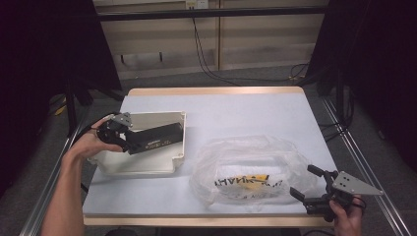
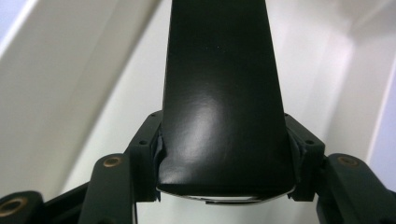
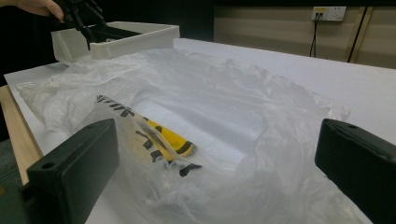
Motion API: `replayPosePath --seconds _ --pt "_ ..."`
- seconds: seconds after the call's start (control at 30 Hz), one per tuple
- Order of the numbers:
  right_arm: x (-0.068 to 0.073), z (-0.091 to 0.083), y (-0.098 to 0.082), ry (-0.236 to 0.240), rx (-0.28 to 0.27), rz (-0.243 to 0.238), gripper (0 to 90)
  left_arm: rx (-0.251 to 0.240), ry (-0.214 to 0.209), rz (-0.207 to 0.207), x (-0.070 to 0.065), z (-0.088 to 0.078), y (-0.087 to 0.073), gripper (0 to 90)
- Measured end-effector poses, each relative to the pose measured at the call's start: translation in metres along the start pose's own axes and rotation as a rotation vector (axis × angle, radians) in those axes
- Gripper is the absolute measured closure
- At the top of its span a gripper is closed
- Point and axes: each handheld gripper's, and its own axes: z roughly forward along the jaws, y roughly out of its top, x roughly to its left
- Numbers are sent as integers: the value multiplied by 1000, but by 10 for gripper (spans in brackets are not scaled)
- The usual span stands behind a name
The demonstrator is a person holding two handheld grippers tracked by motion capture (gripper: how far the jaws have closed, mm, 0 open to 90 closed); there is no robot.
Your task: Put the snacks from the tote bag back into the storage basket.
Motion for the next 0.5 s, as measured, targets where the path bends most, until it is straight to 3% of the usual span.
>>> replayPosePath --seconds 0.07,0.17,0.27,0.37,0.5 --pt "0 0 0 0 1 0 0 -17 -4 -15 1 0 0 430" --pt "0 1 0 2 0 -5 0 13 -12 1 5 1 1 430" --pt "1 2 0 9 -2 -5 0 21 -30 -20 9 4 0 428" --pt "1 2 0 10 0 -6 0 36 -7 -49 12 8 0 426" --pt "-1 0 0 -6 -4 -3 0 56 -10 -47 14 12 5 425"
